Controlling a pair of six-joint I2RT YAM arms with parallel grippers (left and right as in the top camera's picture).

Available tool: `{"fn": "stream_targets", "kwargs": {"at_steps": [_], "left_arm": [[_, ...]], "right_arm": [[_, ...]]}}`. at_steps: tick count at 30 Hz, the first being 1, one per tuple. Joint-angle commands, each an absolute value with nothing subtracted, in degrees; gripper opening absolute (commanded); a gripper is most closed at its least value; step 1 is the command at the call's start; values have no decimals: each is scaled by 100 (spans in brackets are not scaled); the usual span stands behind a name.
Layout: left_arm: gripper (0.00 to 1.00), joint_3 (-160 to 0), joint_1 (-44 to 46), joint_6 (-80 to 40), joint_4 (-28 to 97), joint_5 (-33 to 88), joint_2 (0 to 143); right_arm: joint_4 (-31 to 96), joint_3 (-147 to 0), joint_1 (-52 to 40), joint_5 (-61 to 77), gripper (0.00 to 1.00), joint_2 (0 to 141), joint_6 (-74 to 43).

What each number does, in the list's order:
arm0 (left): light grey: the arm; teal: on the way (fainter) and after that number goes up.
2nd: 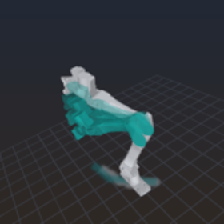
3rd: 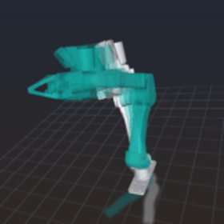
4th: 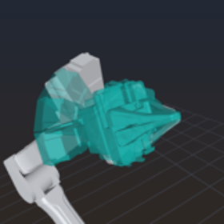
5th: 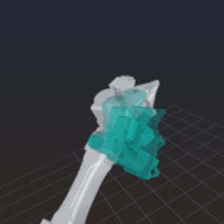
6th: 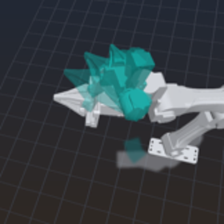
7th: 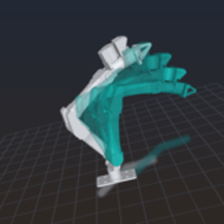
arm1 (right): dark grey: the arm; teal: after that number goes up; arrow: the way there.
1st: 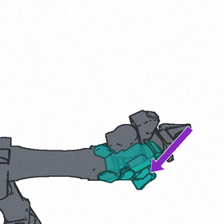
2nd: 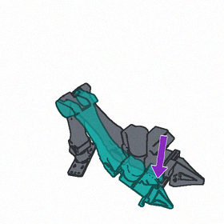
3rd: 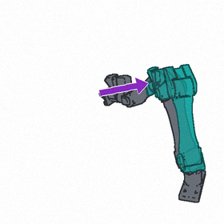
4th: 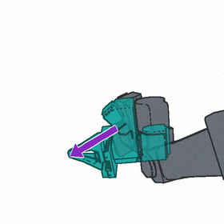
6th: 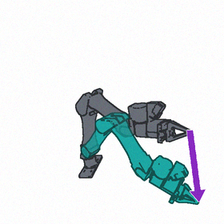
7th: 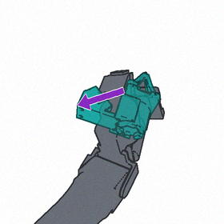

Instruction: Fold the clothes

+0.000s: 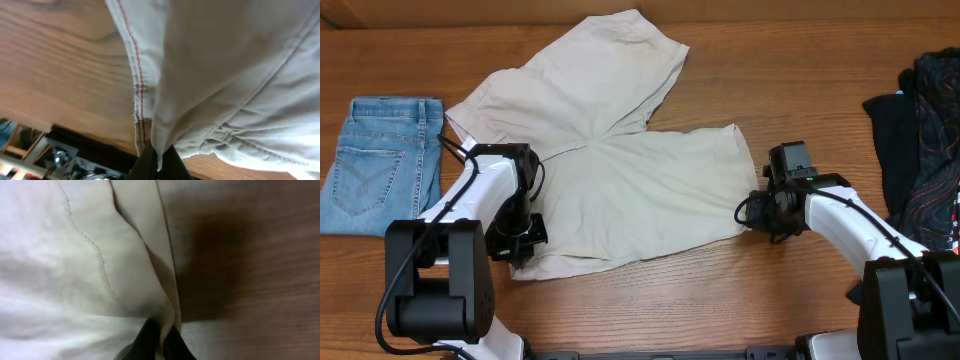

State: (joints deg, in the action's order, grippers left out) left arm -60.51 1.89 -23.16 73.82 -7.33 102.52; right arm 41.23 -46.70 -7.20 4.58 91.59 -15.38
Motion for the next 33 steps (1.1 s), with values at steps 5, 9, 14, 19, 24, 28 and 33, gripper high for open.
{"fn": "stream_targets", "kwargs": {"at_steps": [5,9,14,19,24,28,33], "left_arm": [[4,-6014,51,-3133,7605,-1712,10285],[4,-6016,-279,-3133,7603,-1717,10285],[4,-6112,-1072,-3131,7537,-1640,10278],[4,-6252,-1160,-3022,7435,-1542,10232],[4,-6276,-1164,-3022,7461,-1562,9988],[4,-6276,-1166,-3039,7474,-1673,9771],[4,-6276,-1243,-3240,7478,-1905,9574]], "right_arm": [[5345,-4646,-701,609,4,9196,-2722],[5780,-4646,-718,915,4,9196,-2729],[6016,-4644,-718,1251,4,9196,-2729],[6036,-4644,-749,1409,4,9196,-2729],[5874,-4644,-840,1406,4,9190,-2897],[5710,-4644,-840,1402,4,9190,-2985],[5800,-4644,-840,1356,4,9190,-2980]]}}
